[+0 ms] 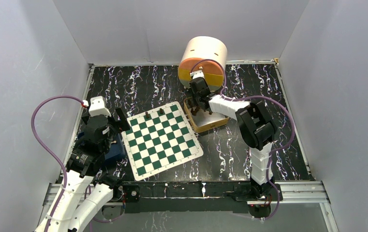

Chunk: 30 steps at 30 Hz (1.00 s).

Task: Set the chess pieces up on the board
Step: Pick up the chess piece from the storage box.

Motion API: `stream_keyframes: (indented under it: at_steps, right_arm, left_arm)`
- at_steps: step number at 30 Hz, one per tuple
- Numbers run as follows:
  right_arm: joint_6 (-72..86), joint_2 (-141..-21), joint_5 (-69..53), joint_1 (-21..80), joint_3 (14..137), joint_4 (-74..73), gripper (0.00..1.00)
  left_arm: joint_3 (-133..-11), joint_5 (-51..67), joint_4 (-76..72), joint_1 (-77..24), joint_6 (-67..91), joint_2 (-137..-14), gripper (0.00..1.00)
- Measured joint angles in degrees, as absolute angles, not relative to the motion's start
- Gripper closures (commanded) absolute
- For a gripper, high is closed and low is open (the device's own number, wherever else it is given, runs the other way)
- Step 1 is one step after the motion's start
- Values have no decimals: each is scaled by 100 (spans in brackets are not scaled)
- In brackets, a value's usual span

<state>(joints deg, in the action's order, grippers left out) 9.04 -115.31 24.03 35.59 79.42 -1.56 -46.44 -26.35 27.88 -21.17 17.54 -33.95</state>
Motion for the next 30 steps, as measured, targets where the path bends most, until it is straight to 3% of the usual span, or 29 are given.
stream_keyframes:
  at_steps: [30]
  right_arm:
    - [1048,-11747,2429,3527,8149,-427,79]
  left_arm:
    - [-4644,-2633,2788,-2117,1754,-3406,7]
